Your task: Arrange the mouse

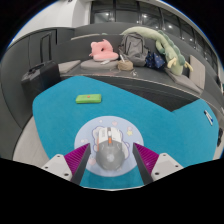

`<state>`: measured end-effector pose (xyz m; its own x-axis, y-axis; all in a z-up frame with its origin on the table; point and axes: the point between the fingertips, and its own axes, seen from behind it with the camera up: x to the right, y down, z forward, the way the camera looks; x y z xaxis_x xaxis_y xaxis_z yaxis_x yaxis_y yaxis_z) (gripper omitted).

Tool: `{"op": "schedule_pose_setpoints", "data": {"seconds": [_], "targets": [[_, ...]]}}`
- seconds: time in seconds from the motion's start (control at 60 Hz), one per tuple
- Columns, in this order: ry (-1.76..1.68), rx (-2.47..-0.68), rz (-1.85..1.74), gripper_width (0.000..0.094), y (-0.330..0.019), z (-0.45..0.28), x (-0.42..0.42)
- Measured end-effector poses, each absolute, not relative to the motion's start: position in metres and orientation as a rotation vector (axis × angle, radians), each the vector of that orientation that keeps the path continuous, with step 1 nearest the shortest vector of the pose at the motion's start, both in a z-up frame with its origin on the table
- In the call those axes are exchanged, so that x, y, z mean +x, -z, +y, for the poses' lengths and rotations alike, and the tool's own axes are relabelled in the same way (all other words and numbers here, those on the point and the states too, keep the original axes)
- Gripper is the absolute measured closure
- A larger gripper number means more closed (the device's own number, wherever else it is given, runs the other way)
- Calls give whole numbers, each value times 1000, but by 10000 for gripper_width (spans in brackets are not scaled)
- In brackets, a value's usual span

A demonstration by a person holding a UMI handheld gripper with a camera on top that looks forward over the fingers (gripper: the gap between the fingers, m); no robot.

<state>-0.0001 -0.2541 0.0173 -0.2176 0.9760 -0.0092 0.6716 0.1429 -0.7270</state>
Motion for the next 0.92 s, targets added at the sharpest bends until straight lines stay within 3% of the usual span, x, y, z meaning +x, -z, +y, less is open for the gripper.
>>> {"op": "schedule_pose_setpoints", "data": {"seconds": [0.3,0.55,0.917], "targets": [[-840,-1592,-1957,84,-84,-185,140],[-753,-1689,-1935,86,-71,-133,219],[-715,-1710,-1902,82,-54,-101,241]]}}
